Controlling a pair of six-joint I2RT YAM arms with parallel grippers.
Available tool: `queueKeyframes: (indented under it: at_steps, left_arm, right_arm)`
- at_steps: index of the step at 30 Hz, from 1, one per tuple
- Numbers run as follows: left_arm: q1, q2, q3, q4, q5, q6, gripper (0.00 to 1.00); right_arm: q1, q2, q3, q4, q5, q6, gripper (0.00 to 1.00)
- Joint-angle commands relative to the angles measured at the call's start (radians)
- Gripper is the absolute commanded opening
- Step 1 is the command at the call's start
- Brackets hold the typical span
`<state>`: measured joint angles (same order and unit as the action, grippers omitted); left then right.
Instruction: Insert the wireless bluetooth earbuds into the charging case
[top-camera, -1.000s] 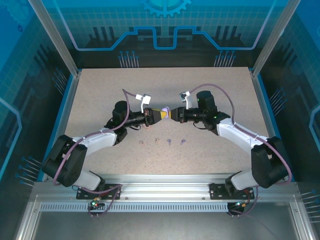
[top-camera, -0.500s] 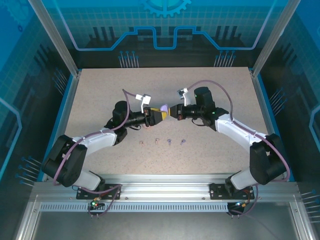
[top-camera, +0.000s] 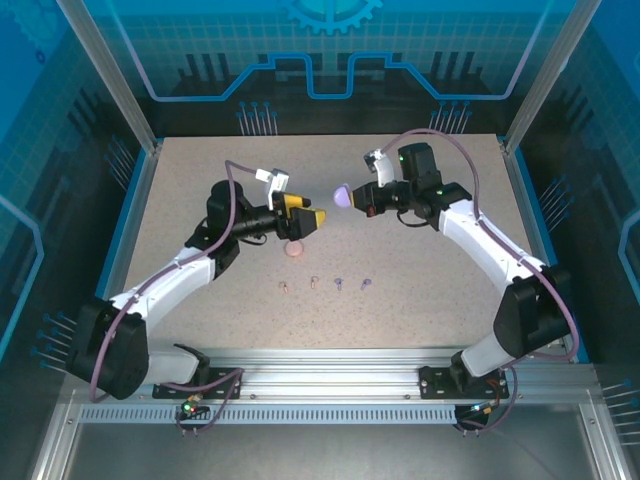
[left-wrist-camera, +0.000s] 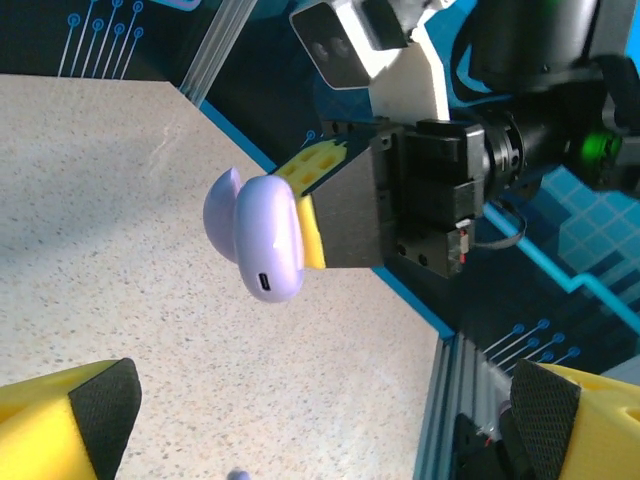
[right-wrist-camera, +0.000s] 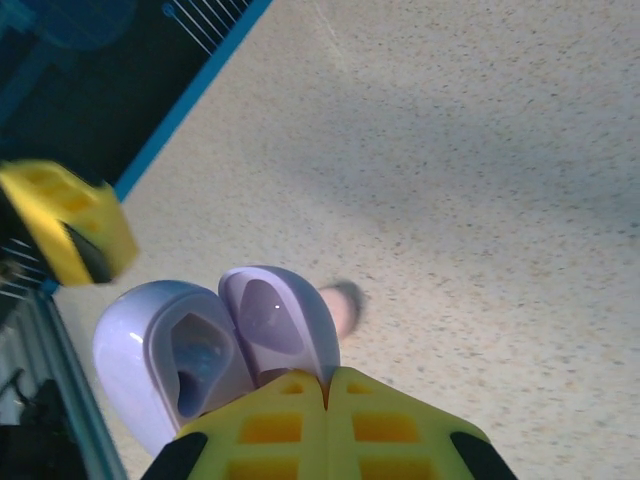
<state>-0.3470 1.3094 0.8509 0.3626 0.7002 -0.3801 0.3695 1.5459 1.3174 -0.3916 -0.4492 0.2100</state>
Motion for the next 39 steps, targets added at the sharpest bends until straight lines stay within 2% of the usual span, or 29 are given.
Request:
queueKeyframes:
  at_steps: [1,6,9,12,18,26,33,39]
  left_arm:
    - [0.02,-0.009,0.084,-0.268,0.034,0.175,0.99]
    - [0.022,0.061,0.222,-0.553,0.043,0.367,0.99]
    - [0.022,0.107,0.283,-0.657,0.055,0.441,0.99]
    - [0.022,0.155,0.331,-0.717,0.087,0.477,0.94]
    - [0.022,0.222,0.407,-0.813,0.121,0.54,0.8]
    - [0.014,0.264,0.454,-0.864,0.162,0.569,0.66]
    - [-0.006,0.304,0.5,-0.942,0.17,0.61,0.6]
    - [-0.022,0.326,0.511,-0.944,0.185,0.609,0.57]
  right_arm:
    - [-0.006,0.036,0.08,-0.155,0.025,-0.168,0.0]
    - [0.002,0.064,0.125,-0.23,0.027,-0.303,0.0]
    - [0.018,0.082,0.149,-0.277,0.039,-0.37,0.0]
    - [0.041,0.098,0.167,-0.308,0.064,-0.414,0.0]
    - [0.087,0.092,0.167,-0.304,0.084,-0.436,0.0]
    - [0.14,0.094,0.175,-0.293,0.096,-0.429,0.0]
    - [0.166,0.105,0.2,-0.309,0.114,-0.436,0.0]
    - [0.178,0.105,0.204,-0.308,0.119,-0.436,0.0]
